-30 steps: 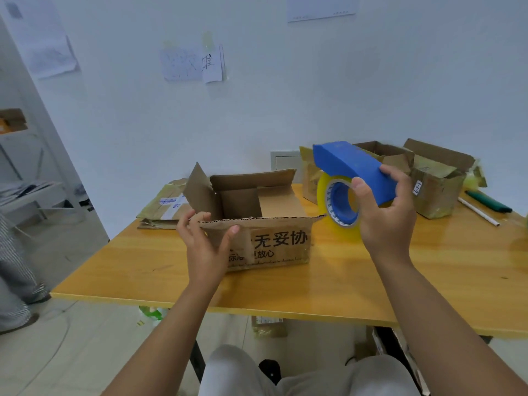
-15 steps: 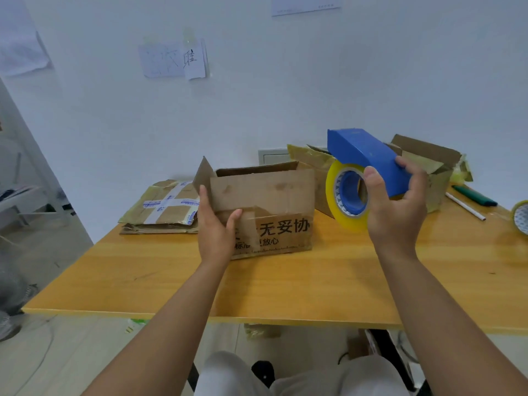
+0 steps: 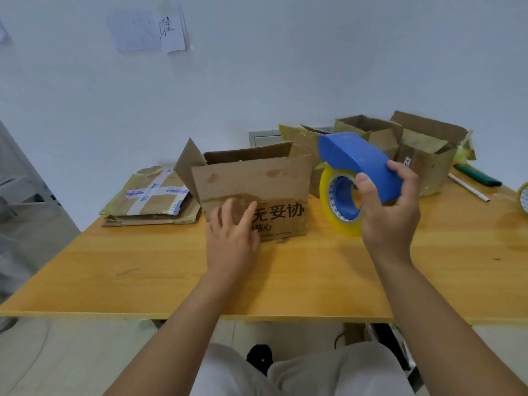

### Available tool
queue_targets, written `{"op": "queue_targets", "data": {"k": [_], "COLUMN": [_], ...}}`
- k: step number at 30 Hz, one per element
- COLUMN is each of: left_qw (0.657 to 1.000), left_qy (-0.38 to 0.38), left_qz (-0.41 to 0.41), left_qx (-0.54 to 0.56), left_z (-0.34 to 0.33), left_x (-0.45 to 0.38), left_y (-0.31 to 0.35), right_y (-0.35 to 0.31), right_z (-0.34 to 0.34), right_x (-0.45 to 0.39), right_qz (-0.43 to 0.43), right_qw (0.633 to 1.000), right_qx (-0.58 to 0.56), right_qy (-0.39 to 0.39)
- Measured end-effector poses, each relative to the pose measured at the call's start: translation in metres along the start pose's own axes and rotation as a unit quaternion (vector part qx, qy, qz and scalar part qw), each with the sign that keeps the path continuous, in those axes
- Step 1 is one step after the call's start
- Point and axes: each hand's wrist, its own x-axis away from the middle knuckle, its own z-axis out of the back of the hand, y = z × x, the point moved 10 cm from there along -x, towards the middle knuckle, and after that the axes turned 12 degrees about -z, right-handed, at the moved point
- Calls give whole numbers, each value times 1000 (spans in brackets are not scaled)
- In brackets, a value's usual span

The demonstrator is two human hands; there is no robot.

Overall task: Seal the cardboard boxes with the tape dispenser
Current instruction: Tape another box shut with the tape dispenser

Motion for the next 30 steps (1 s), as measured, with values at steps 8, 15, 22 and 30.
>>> {"op": "queue_targets", "data": {"k": [8, 15, 22, 30], "left_qw": [993, 991, 982, 973], "left_qy": [-108, -131, -167, -197], "left_qz": [-20, 8, 38, 12], "left_qx": [-28, 6, 85, 117], "left_z": [-49, -89, -131, -177], "left_x": [-21, -46, -83, -130], "left_y": [-11, -8, -18, -29], "right_y": [21, 45, 63, 96], "right_z": [-27, -34, -40, -64], "right_x": [4, -15, -35, -49], "right_qz": [-11, -25, -35, -63], "right_qw": [999, 999, 998, 991], "right_qx": [16, 42, 60, 112], "right_qy": [-35, -20, -11, -22]}}
